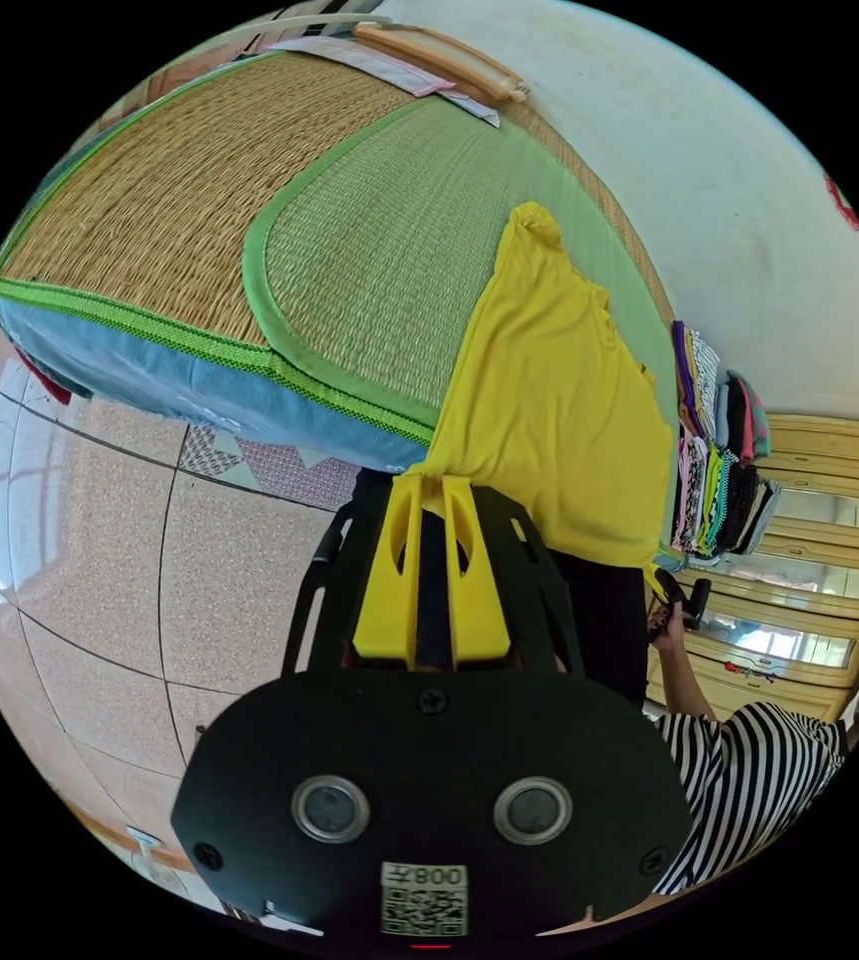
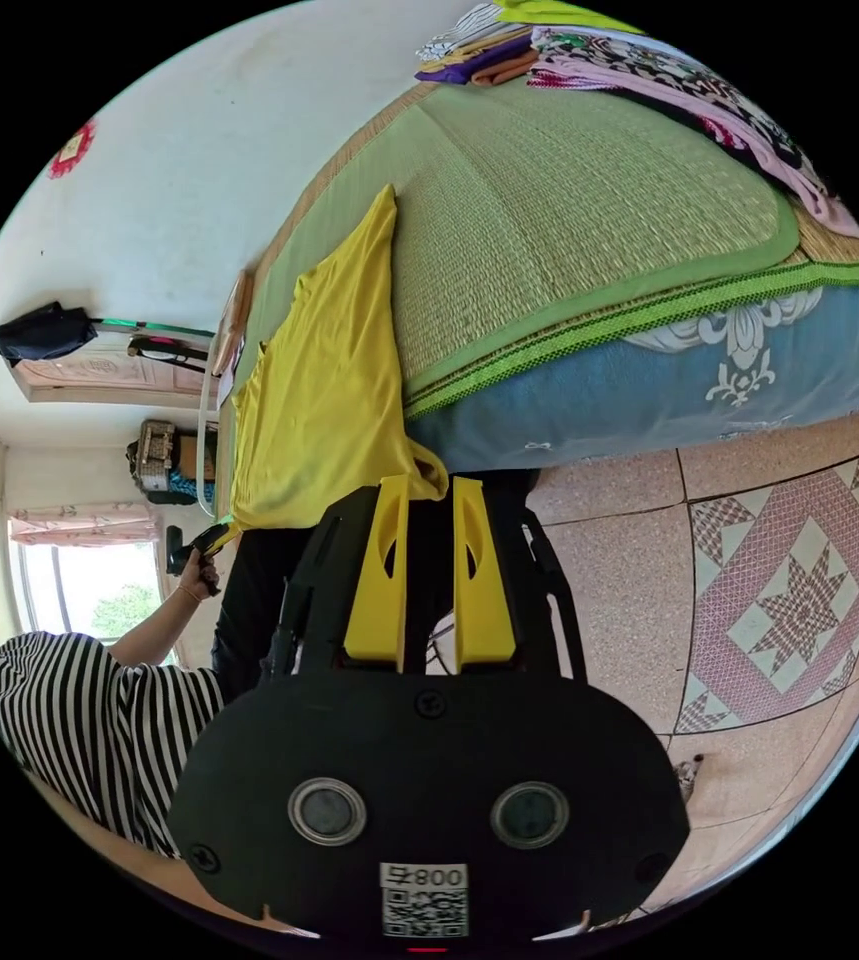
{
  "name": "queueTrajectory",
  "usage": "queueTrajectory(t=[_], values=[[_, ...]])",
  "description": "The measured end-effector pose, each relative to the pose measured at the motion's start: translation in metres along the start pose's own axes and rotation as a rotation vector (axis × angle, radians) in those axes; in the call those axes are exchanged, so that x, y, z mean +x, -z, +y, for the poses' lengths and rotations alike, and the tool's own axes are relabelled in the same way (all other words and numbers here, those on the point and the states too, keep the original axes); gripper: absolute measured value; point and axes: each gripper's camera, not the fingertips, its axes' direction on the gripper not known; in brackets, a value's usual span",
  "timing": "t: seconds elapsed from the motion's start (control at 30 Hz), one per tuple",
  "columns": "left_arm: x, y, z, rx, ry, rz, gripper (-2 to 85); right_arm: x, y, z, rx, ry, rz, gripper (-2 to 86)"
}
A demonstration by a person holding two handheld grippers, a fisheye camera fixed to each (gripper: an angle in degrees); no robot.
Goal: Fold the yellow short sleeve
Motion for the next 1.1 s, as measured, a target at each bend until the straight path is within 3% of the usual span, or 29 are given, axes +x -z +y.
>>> queueTrajectory(t=[0.3, 0.6, 0.93, 1.1], values=[[0.074, 0.033, 0.034, -0.007, -0.019, 0.008, 3.6, 0.071, -0.007, 0.011, -0.013, -0.022, -0.157, 7.3], [0.207, 0.044, 0.051, -0.06, -0.207, 0.099, 2.6, 0.119, 0.015, 0.026, 0.028, -0.002, -0.323, 2.1], [0.468, 0.004, 0.084, -0.246, -0.771, 0.186, 5.2, 0.105, 0.076, 0.045, 0.116, 0.122, -0.401, 1.0], [0.603, -0.016, 0.121, -0.274, -1.069, 0.131, 7.2, 0.08, 0.095, 0.041, 0.114, 0.207, -0.354, 0.9]])
